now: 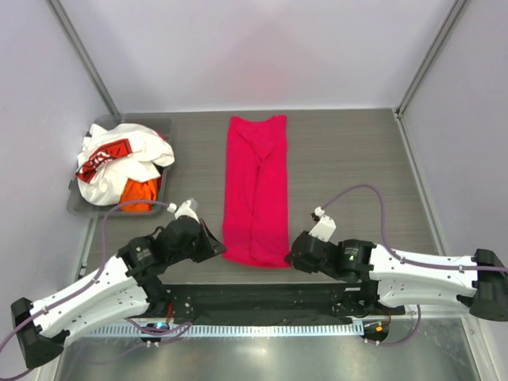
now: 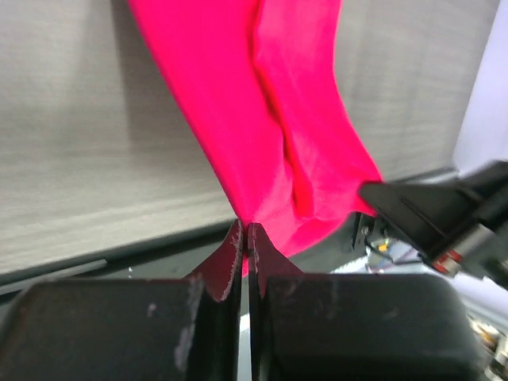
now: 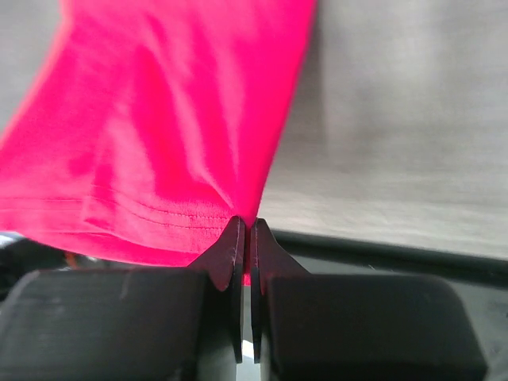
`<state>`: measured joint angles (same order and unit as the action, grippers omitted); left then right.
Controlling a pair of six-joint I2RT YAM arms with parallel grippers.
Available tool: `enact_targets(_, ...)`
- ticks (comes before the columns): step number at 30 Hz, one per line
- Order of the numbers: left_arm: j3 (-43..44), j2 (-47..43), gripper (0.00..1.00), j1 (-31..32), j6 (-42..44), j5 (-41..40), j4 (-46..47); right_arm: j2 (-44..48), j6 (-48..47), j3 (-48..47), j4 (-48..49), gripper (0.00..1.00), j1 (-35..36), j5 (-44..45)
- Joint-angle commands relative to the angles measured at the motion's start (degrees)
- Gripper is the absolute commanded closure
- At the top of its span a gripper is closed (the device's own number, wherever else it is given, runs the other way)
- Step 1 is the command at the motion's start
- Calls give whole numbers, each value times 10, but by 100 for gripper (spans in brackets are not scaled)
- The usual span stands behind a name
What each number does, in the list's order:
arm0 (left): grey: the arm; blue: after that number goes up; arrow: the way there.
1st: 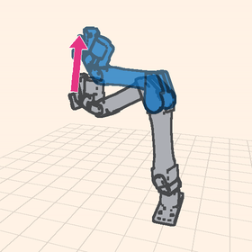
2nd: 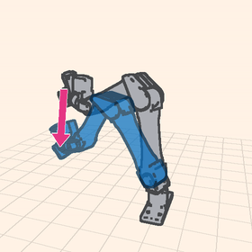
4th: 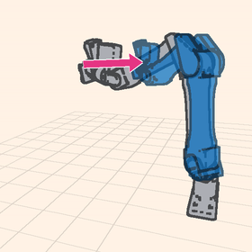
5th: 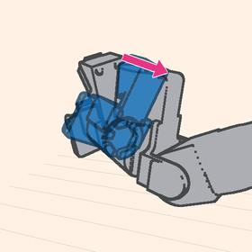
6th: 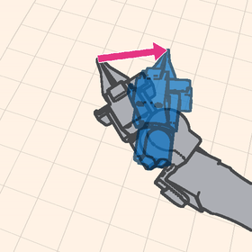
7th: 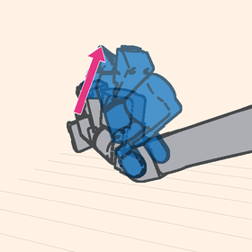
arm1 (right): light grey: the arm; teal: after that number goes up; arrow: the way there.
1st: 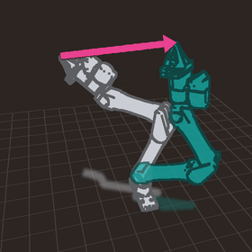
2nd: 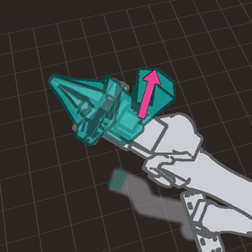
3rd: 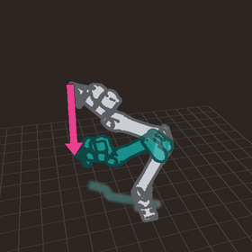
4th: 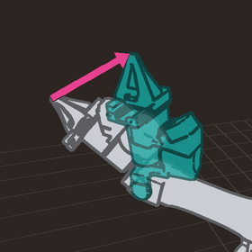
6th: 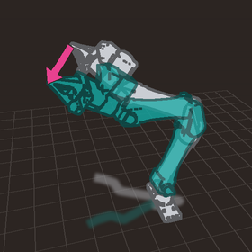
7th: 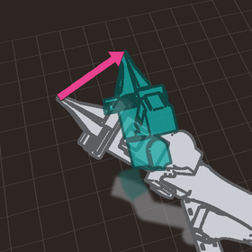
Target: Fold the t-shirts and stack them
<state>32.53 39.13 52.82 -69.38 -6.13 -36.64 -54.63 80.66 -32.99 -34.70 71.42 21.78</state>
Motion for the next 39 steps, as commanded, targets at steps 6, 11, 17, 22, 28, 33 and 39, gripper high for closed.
enact_targets(6,149,127,100,-6,102,-118,-82,-17,-168,-143,-76,99,-114,100)
enact_targets(11,241,202,100,-61,169,-101,-76,-66,-254,-221,-77,99,-187,85)
enact_targets(17,298,284,100,-159,217,-28,-34,-144,-335,-277,-63,99,-261,67)
enact_targets(22,346,370,100,-203,244,-1,-8,-199,-383,-301,-21,99,-318,30)
enact_targets(28,398,439,100,-241,257,9,-6,-268,-434,-333,28,99,-378,-30)
enact_targets(33,430,483,100,-269,278,1,-7,-321,-469,-363,65,99,-406,-66)
enact_targets(39,481,553,100,-300,304,2,-12,-402,-495,-421,75,99,-429,-83)
